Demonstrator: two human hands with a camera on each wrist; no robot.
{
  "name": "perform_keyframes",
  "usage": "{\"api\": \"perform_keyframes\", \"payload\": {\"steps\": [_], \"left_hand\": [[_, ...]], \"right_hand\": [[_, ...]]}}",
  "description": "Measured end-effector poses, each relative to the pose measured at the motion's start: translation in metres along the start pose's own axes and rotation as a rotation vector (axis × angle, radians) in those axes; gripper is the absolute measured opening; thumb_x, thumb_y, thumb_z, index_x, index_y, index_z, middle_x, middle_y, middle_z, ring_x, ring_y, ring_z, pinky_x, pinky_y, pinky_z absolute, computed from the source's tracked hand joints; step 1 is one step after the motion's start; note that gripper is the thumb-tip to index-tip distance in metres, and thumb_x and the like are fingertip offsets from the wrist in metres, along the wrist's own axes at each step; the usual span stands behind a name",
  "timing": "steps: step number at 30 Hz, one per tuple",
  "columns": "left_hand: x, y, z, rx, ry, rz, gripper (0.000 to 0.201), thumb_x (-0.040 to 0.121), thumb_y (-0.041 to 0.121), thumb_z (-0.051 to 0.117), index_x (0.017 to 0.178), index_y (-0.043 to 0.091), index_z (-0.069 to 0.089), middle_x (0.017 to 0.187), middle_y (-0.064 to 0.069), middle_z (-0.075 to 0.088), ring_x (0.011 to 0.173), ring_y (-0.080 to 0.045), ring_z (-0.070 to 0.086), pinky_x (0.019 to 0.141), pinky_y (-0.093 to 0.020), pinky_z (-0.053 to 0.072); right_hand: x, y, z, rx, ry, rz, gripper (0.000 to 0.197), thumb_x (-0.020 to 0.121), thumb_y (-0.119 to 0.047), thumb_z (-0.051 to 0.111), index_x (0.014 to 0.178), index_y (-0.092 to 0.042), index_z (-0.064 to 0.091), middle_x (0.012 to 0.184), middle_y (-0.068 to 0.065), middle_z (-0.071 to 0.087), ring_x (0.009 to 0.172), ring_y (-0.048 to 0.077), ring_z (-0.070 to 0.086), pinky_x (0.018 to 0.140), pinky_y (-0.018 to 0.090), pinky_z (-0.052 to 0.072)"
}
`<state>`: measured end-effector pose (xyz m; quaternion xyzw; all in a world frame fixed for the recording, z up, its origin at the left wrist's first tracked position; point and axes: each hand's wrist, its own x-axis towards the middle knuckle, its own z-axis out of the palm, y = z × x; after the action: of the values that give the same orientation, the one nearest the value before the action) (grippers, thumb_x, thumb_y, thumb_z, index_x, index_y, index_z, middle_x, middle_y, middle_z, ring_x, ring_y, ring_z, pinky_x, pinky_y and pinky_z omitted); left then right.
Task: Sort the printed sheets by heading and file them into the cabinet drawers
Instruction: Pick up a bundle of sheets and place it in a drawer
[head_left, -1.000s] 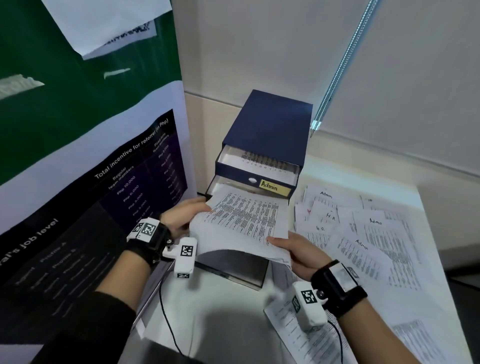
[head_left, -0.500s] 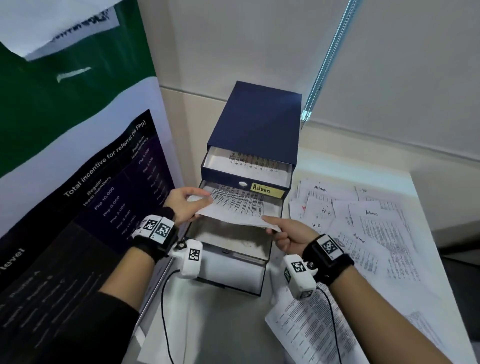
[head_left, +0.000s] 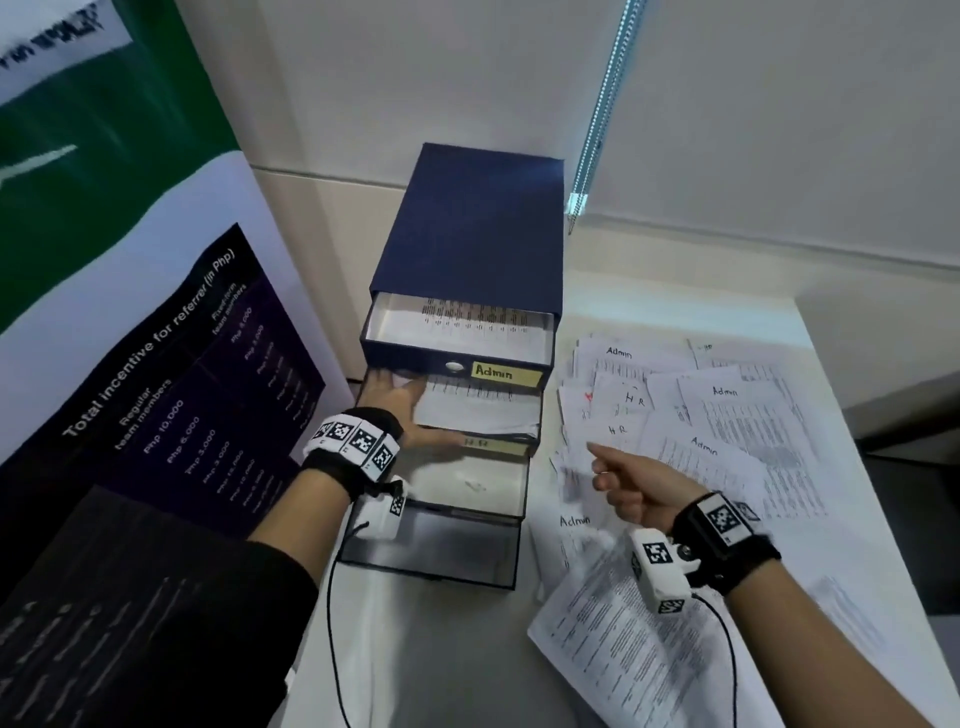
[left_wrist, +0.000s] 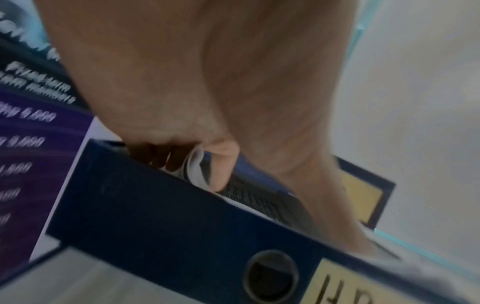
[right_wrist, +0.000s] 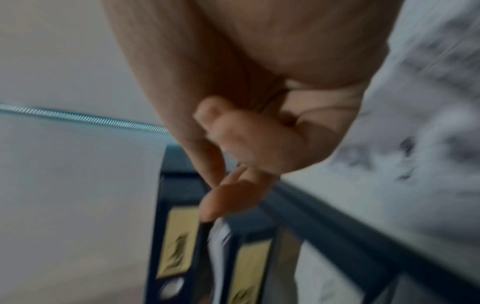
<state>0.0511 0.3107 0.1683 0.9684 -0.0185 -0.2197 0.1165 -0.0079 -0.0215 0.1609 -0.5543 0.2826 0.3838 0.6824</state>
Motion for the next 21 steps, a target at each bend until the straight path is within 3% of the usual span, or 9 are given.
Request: {"api": "perform_keyframes", "payload": {"steps": [2,5,8,10,12,14,16,18,21], "left_hand": [[0.002,0.002,0.002,0.182,0.005,0.024,0.110,0.056,0.095,0.046,0.148,0.037,0.035,0.153,-0.022,0.025,0.141,-0.041,0.020,0.118,-0.051,0.017],[0.004,0.010,0.010,0.340,-0.068,0.044,0.092,0.069,0.091,0.030,0.146,0.042,0.035,0.161,-0.018,0.010,0.148,-0.040,0.009,0.120,-0.055,0.006],[-0.003,0.017,0.019,0.366,-0.086,0.062,0.087,0.075,0.088,0.020,0.143,0.039,0.041,0.163,-0.013,0.004,0.149,-0.035,0.007,0.121,-0.054,0.007],[-0.012,0.027,0.022,0.387,-0.026,0.044,0.084,0.077,0.088,0.023,0.137,0.036,0.048,0.161,-0.013,0.016,0.146,-0.035,0.018,0.118,-0.054,0.014],[-0.028,0.048,0.022,0.430,0.074,0.035,0.068,0.084,0.077,0.035,0.128,0.031,0.056,0.149,-0.014,0.040,0.136,-0.034,0.036,0.114,-0.051,0.027],[-0.048,0.082,0.027,0.400,0.194,0.058,0.050,0.091,0.059,0.044,0.125,0.026,0.060,0.132,-0.010,0.054,0.122,-0.031,0.047,0.105,-0.044,0.034],[-0.063,0.125,0.040,0.277,0.259,0.159,0.036,0.094,0.046,0.047,0.119,0.026,0.064,0.121,-0.007,0.057,0.114,-0.028,0.051,0.099,-0.041,0.036],[-0.068,0.168,0.064,0.181,0.197,0.276,0.028,0.095,0.040,0.047,0.112,0.028,0.065,0.115,-0.004,0.056,0.110,-0.025,0.053,0.097,-0.040,0.037],[-0.052,0.214,0.113,0.029,-0.095,0.253,0.027,0.095,0.033,0.050,0.116,0.025,0.065,0.120,-0.005,0.059,0.111,-0.026,0.057,0.097,-0.037,0.045]], "right_hand": [[-0.003,0.020,-0.029,0.107,0.053,-0.003,0.025,0.086,-0.033,0.061,0.071,-0.015,0.051,0.050,-0.002,0.053,0.026,0.004,0.028,0.027,0.011,0.021],[-0.013,0.048,-0.061,0.201,0.113,0.006,0.024,0.087,-0.030,0.060,0.071,-0.014,0.050,0.049,-0.001,0.053,0.026,0.005,0.031,0.027,0.011,0.022],[-0.024,0.072,-0.090,0.068,0.272,-0.002,0.023,0.093,-0.028,0.060,0.079,-0.011,0.058,0.058,0.002,0.060,0.032,0.009,0.035,0.031,0.015,0.027],[-0.026,0.090,-0.111,-0.171,0.440,-0.040,0.022,0.094,-0.027,0.060,0.085,-0.006,0.064,0.069,0.008,0.067,0.042,0.015,0.046,0.040,0.022,0.038],[-0.028,0.105,-0.131,-0.464,0.666,-0.061,0.022,0.092,-0.028,0.063,0.090,-0.007,0.066,0.086,0.013,0.072,0.061,0.024,0.061,0.060,0.036,0.056],[-0.027,0.118,-0.154,-0.681,0.823,-0.021,0.029,0.087,-0.033,0.067,0.105,-0.010,0.064,0.105,0.014,0.069,0.087,0.031,0.066,0.081,0.039,0.056],[-0.012,0.135,-0.183,-0.743,0.840,0.109,0.063,0.075,-0.050,0.076,0.119,-0.009,0.056,0.117,0.022,0.060,0.102,0.034,0.061,0.089,0.039,0.051],[0.013,0.156,-0.214,-0.759,0.810,0.258,0.094,0.046,-0.077,0.077,0.106,-0.010,0.049,0.106,0.026,0.050,0.090,0.033,0.058,0.088,0.046,0.054],[0.009,0.161,-0.208,-0.729,0.853,0.262,0.090,0.057,-0.059,0.085,0.117,-0.007,0.043,0.123,0.031,0.044,0.098,0.038,0.059,0.082,0.042,0.054]]}}
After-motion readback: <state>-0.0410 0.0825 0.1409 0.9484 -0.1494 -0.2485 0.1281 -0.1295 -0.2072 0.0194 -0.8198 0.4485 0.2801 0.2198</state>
